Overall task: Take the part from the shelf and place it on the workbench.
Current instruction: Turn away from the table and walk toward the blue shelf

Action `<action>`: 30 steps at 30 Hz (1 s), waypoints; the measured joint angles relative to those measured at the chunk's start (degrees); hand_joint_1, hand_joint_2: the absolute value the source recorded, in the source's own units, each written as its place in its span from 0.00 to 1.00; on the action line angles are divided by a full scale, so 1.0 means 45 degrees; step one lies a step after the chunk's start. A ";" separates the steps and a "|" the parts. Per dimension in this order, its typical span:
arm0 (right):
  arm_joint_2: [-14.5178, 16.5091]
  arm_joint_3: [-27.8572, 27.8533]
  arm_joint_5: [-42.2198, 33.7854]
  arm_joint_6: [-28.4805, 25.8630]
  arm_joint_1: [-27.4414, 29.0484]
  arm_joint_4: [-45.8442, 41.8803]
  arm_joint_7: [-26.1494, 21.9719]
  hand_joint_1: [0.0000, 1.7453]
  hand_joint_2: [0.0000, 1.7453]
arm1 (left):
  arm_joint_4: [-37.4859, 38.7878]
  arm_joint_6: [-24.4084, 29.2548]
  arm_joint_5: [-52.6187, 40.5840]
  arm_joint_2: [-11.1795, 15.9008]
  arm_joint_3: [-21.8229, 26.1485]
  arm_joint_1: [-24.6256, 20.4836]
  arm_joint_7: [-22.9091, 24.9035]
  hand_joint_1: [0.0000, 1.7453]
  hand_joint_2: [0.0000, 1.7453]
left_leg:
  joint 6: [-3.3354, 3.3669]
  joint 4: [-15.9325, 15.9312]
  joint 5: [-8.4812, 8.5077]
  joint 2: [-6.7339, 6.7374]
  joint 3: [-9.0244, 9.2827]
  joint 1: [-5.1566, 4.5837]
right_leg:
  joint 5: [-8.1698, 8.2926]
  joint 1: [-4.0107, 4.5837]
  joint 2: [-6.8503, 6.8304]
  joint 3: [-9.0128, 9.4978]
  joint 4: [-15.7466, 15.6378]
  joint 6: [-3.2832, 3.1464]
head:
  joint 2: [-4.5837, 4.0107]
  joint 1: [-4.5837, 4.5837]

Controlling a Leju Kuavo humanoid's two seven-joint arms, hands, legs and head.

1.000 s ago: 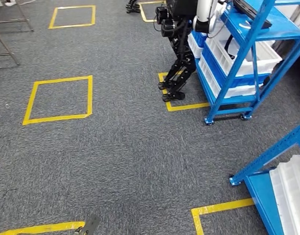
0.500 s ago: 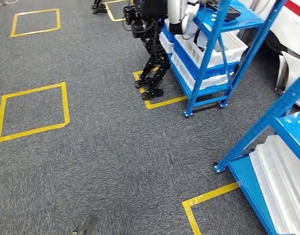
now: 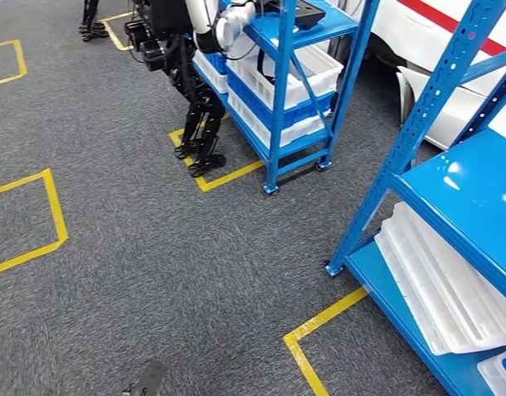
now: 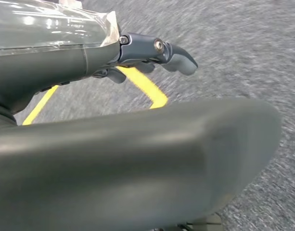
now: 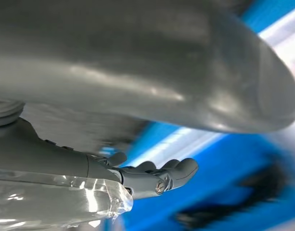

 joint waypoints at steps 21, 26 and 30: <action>-0.0712 -0.1383 0.2174 -0.0079 -0.0740 0.5295 0.6890 0.00 0.00 | 0.0000 0.0140 -0.0305 -0.0013 0.0055 -0.0119 0.0073 0.00 0.00 | -0.0353 0.0178 -0.1165 0.1565 0.0730 0.0018 | 0.0132 -0.0103 -0.1728 -0.0304 0.0000 0.0030 | -0.0002 0.0017; -0.0659 -0.1138 0.2652 0.0562 -0.0831 0.5556 0.6836 0.00 0.00 | 0.0000 0.0135 -0.0379 -0.0011 0.0057 -0.0022 0.0132 0.00 0.00 | -0.0282 0.3068 -0.1896 0.0909 -0.0963 -0.0022 | 0.0043 -0.0064 -0.0796 -0.0141 -0.0004 -0.0152 | 0.0001 -0.0007; -0.0659 -0.1039 0.2712 0.0863 -0.0858 0.5637 0.6579 0.00 0.00 | 0.0000 0.0123 -0.0367 -0.0006 0.0057 -0.0049 0.0069 0.00 0.00 | -0.0099 0.0260 -0.0132 0.0130 -0.0003 0.0026 | -0.0103 -0.0048 -0.0079 0.0040 0.0054 -0.0024 | 0.0000 0.0003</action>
